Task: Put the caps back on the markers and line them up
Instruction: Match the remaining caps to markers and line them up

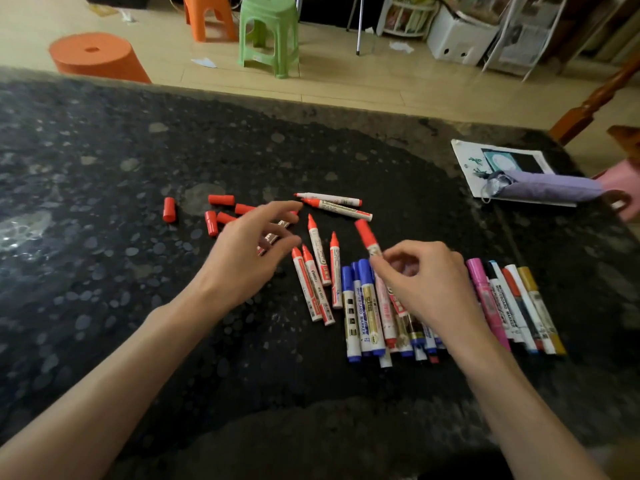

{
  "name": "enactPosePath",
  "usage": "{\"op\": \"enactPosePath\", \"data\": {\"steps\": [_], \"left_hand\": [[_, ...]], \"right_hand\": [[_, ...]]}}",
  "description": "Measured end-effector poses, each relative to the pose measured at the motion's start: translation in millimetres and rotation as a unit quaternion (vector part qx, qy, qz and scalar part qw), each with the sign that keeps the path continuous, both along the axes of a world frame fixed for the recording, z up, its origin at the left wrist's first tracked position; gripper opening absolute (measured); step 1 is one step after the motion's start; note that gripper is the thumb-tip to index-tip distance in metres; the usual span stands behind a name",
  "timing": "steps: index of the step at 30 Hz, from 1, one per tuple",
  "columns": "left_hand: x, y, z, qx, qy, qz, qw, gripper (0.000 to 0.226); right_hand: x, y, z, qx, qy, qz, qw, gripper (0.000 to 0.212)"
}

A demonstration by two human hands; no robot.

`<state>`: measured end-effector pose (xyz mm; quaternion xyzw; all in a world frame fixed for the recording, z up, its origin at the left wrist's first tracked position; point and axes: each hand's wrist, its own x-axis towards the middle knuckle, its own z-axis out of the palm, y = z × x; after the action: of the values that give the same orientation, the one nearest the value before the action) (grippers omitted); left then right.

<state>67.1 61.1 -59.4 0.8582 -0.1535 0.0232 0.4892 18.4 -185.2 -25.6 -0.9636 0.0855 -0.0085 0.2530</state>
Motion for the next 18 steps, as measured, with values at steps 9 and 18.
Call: {"op": "enactPosePath", "data": {"steps": [9,18], "left_hand": [[14,14,-1,0.026,-0.003,0.112,0.993,0.035],[25,46,-3,0.092,0.078,0.207,0.971,0.020]], "right_hand": [[-9,-22,-7,-0.125,0.110,-0.065,0.984,0.023],[16,15,-10,-0.080,0.065,0.011,0.995,0.014]]}}
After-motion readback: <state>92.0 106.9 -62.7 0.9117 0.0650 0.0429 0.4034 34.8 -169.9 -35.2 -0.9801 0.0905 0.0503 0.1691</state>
